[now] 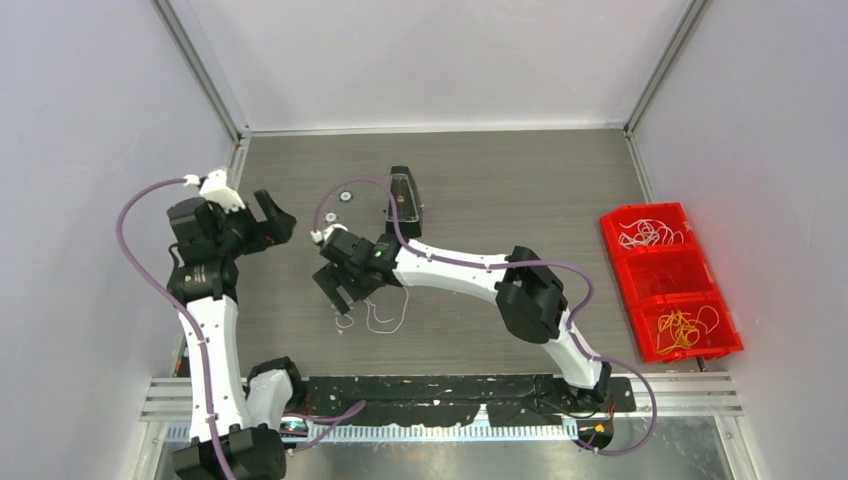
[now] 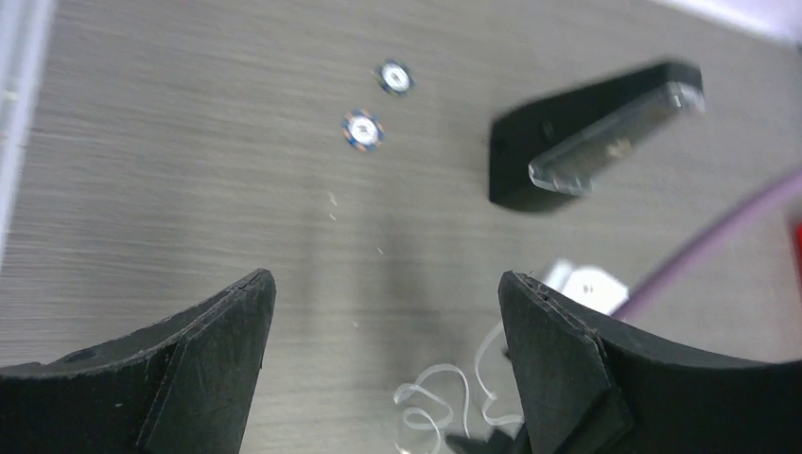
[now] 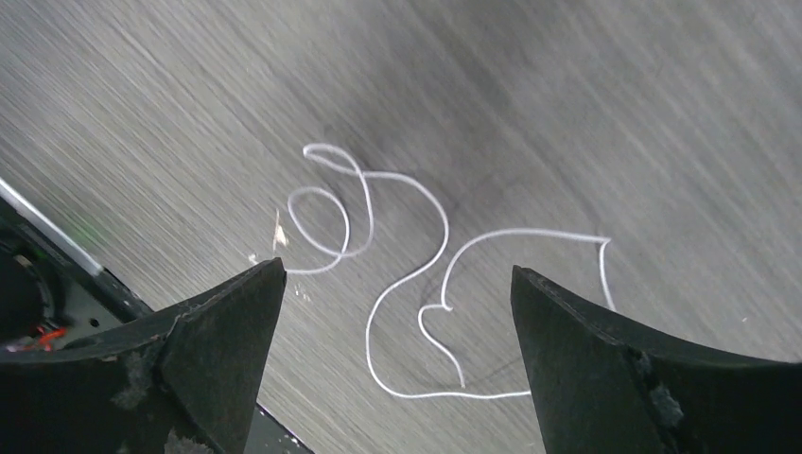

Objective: Untangle the cables

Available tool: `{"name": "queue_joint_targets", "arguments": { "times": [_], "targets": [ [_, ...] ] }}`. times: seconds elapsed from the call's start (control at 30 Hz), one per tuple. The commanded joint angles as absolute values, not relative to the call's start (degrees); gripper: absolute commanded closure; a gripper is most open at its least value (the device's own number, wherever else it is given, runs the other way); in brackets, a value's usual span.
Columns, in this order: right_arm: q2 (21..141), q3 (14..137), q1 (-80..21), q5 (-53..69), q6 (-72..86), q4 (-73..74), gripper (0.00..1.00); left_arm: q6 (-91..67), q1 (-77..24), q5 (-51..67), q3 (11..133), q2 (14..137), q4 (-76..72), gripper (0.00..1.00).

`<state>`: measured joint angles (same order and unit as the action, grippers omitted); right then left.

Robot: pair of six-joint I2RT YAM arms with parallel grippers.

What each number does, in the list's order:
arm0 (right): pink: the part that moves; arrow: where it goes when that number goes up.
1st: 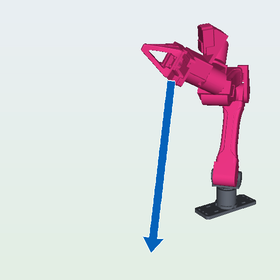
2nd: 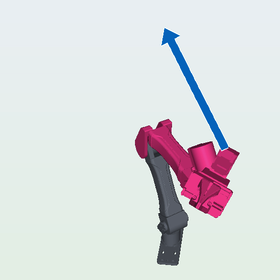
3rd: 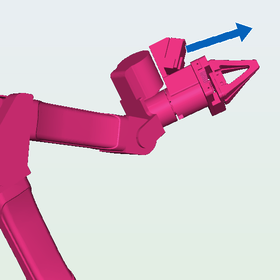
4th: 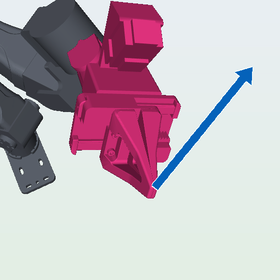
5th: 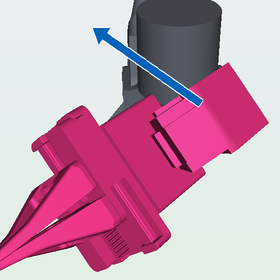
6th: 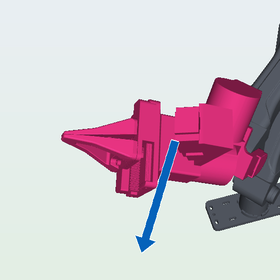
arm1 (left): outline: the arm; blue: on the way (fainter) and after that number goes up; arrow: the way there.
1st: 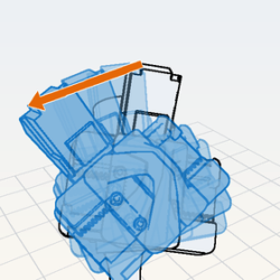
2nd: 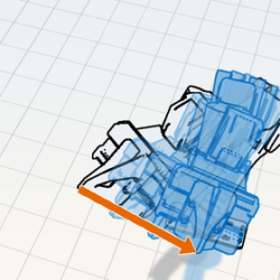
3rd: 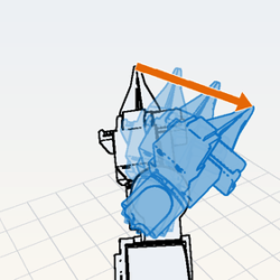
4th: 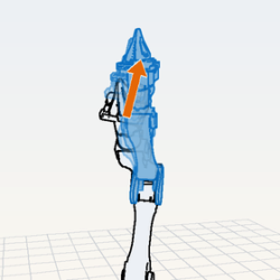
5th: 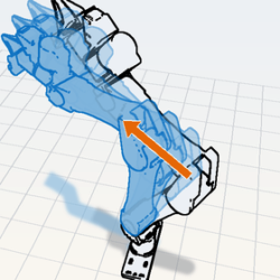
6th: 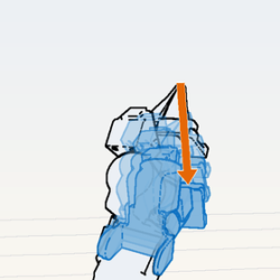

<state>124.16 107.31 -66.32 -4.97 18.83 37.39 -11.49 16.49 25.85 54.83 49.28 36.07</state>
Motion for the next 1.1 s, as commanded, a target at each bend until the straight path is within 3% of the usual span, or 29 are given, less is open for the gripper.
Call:
{"name": "queue_joint_targets", "arguments": {
  "times": [0.0,0.27,0.63,0.67,0.7,0.77,0.8,0.83,0.87,0.93,1.07],
  "targets": [
    [124.3,106.4,-68.5,-7.2,18.8,38.9,0.05,-16.7,21.6,21.0,56.2,50.7,28.8,0.10],
    [128.6,109.9,-69.4,-6.9,20.5,39.7,0.05,-24.2,29.6,24.2,53.4,55.3,25.8,0.10],
    [135.5,113.2,-69.6,-14.6,18.7,40.8,0.01,-27.0,30.5,28.1,50.8,54.1,22.1,0.11],
    [135.5,112.5,-69.5,-14.7,18.3,40.8,0.05,-26.9,30.5,28.1,50.7,53.9,22.2,0.11],
    [135.1,111.9,-69.0,-14.4,17.9,40.7,0.16,-26.8,30.5,28.3,50.7,53.7,22.1,0.11],
    [134.1,110.1,-67.7,-12.4,17.3,39.9,0.40,-26.8,30.5,28.7,50.3,53.6,21.7,0.11],
    [133.3,108.9,-67.1,-10.6,16.8,38.8,0.59,-26.8,30.5,29.0,50.0,53.7,21.6,0.12],
    [132.8,108.6,-65.8,-9.7,15.7,38.4,0.67,-26.8,30.4,29.3,49.7,53.6,21.4,0.12],
    [131.8,108.2,-65.3,-8.4,15.1,38.5,0.82,-26.9,30.5,29.7,49.5,53.7,21.2,0.12],
    [129.8,108.2,-63.8,-6.0,13.0,39.1,0.93,-26.4,30.5,32.2,48.7,53.5,19.7,0.13],
    [120.8,106.2,-61.8,4.7,5.6,41.1,0.95,-22.3,30.0,37.7,48.4,53.2,19.9,0.18]
  ]
}}
